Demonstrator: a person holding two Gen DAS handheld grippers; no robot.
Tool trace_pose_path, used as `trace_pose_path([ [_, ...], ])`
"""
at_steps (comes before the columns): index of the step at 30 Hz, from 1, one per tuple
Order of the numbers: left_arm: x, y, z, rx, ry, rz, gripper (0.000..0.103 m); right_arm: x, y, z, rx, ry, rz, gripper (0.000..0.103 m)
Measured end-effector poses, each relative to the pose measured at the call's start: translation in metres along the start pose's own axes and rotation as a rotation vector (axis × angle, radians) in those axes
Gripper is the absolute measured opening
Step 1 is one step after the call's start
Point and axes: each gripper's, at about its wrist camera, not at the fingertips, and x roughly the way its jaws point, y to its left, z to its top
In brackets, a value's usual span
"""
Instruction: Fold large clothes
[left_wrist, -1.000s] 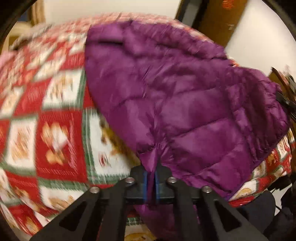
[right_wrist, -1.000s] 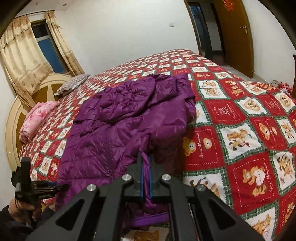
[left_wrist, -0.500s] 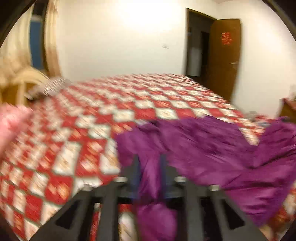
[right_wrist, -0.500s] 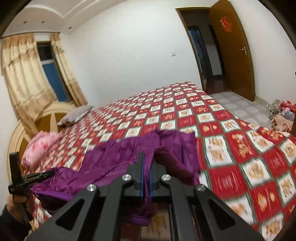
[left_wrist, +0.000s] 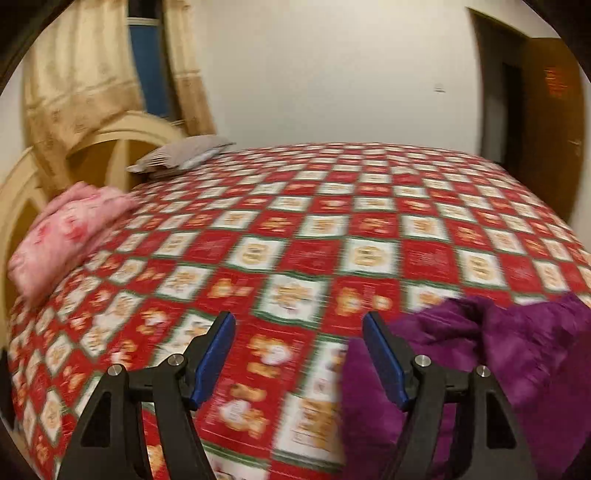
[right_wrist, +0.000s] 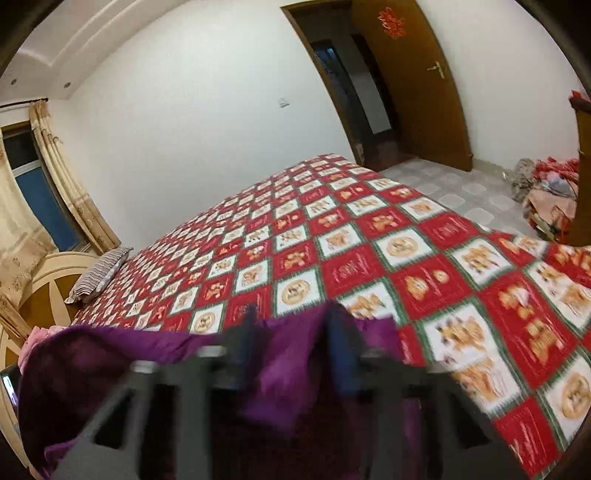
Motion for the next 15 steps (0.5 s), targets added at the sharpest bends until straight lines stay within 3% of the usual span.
trace_pose_path([
  [3,-0.003,0.013,0.002,-0.055,-0.001,0.026,0.072,-0.003,0.017,0.004,-0.072,-0.045,0.005,0.075],
  [7,-0.022,0.002,-0.001,-0.047,-0.056,-0.016,0.072,-0.007,0.031,-0.009,-0.129,-0.069,-0.008,0.075],
  [12,-0.04,-0.076,-0.005,0.1,-0.1,-0.134,0.077,0.026,0.06,-0.04,-0.209,0.069,0.004,0.072],
  [15,-0.03,-0.117,-0.015,0.191,-0.093,-0.151,0.078,0.048,0.087,-0.06,-0.286,0.157,0.024,0.067],
])
